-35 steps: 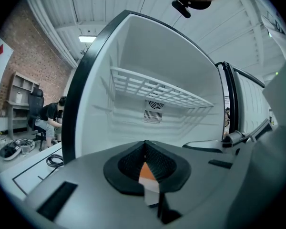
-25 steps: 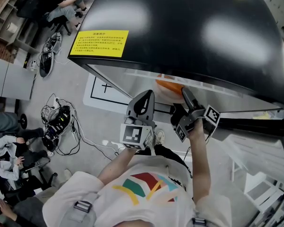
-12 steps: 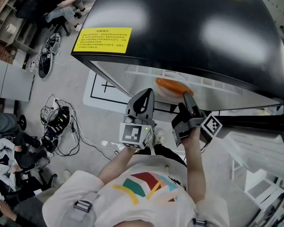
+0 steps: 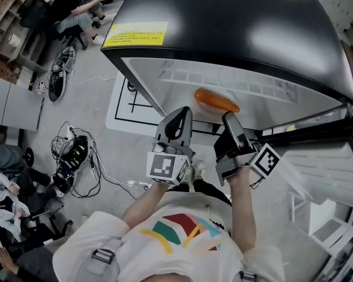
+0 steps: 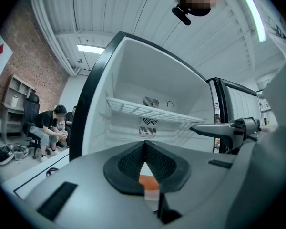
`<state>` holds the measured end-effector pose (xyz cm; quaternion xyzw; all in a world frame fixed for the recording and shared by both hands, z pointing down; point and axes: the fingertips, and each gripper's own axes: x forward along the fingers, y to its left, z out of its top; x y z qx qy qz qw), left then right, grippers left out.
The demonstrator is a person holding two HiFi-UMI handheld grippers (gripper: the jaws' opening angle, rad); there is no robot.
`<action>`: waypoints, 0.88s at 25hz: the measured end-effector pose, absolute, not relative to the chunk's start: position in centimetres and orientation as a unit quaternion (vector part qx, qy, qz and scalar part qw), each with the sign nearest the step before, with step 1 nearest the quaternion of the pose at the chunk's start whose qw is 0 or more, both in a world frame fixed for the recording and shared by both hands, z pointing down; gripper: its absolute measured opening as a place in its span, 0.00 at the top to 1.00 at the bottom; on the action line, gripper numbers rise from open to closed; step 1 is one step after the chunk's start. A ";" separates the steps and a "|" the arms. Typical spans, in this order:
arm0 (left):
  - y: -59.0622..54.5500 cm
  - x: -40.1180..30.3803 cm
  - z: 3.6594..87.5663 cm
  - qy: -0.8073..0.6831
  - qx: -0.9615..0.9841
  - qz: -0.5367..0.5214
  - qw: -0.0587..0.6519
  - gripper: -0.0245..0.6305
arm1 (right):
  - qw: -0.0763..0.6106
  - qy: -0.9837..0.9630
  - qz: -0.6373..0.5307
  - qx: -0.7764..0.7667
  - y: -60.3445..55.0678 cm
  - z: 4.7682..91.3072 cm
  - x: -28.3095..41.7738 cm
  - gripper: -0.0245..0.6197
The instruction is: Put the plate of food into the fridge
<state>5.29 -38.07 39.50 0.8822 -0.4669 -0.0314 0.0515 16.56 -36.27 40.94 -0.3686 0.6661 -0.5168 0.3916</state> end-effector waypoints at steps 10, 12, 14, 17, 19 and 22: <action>-34.8 4.3 37.4 -0.460 0.887 -0.037 0.020 0.96 | 0.494 0.665 -0.453 -0.330 -31.6 36.6 17.9 0.96; -34.2 4.2 36.7 -0.459 0.888 -0.043 0.012 0.96 | 0.503 0.664 -0.448 -0.324 -30.7 36.2 17.6 0.96; -33.7 4.0 36.1 -0.457 0.888 -0.048 0.003 0.96 | 0.507 0.665 -0.444 -0.322 -29.9 35.9 17.2 0.96; -33.1 3.8 35.1 -0.454 0.889 -0.052 -0.013 0.96 | 0.513 0.657 -0.444 -0.329 -28.7 36.1 17.0 0.96; -32.7 3.8 34.5 -0.454 0.889 -0.057 -0.021 0.96 | 0.514 0.652 -0.447 -0.333 -28.1 36.5 17.0 0.96; -32.6 3.7 33.8 -0.453 0.889 -0.061 -0.029 0.96 | 0.512 0.652 -0.447 -0.338 -27.9 36.4 17.0 0.96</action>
